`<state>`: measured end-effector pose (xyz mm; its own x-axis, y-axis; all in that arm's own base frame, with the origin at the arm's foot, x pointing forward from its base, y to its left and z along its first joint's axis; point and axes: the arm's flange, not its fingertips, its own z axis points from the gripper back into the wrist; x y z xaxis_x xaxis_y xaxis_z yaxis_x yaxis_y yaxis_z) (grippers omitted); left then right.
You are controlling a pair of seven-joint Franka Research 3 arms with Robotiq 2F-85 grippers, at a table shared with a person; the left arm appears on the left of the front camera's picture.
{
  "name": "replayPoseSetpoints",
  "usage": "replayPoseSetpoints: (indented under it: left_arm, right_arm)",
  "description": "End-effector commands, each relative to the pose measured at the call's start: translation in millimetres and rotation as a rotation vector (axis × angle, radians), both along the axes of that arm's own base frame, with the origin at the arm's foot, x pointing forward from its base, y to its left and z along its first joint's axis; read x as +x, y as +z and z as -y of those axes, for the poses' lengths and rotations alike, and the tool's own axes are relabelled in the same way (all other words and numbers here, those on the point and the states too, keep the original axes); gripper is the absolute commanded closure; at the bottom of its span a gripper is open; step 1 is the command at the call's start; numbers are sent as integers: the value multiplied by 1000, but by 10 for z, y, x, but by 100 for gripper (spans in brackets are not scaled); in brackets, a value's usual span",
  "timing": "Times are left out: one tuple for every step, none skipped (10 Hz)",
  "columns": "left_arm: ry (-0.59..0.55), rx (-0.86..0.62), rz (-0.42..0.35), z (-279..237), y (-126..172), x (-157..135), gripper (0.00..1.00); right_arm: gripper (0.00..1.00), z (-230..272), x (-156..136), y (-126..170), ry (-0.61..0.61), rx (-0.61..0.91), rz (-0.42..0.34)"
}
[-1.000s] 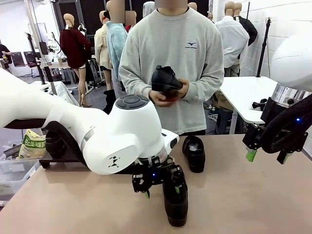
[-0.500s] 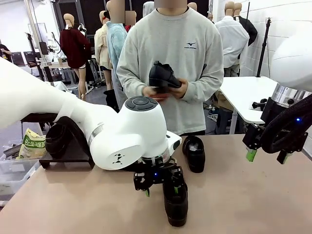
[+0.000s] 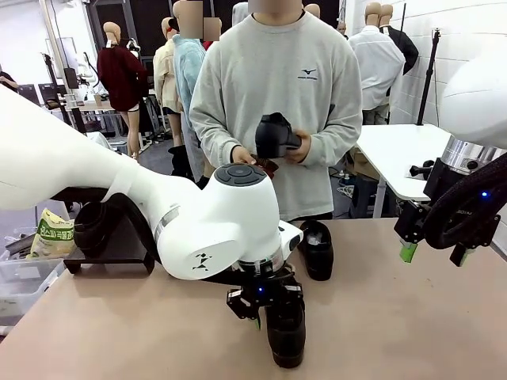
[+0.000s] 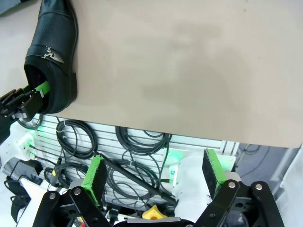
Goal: Organize the shoes by placing them on the stand.
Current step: Place the Shoe from the middle of the table onto the Shoes Stand.
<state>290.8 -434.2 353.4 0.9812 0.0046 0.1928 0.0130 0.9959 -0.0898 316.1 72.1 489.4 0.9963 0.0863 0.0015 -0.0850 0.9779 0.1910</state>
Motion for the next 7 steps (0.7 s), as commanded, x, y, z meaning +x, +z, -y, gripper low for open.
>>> replayPoseSetpoints:
  left_arm:
    - [24,8,6,115,4,24,100]
    - [19,9,6,129,16,27,100]
    - [17,14,3,138,38,26,100]
    - [18,19,2,138,28,34,100]
    - [19,24,-3,135,5,36,100]
    - [19,27,-8,136,-1,35,100]
    - [15,27,-14,124,-9,43,100]
  right_arm:
    - [0,18,14,9,16,0,-1]
    - [0,18,14,9,16,0,-1]
    - [0,18,14,9,16,0,-1]
    - [0,18,14,9,16,0,-1]
    - [0,18,14,9,16,0,-1]
    - [0,18,14,9,16,0,-1]
    - [0,18,14,9,16,0,-1]
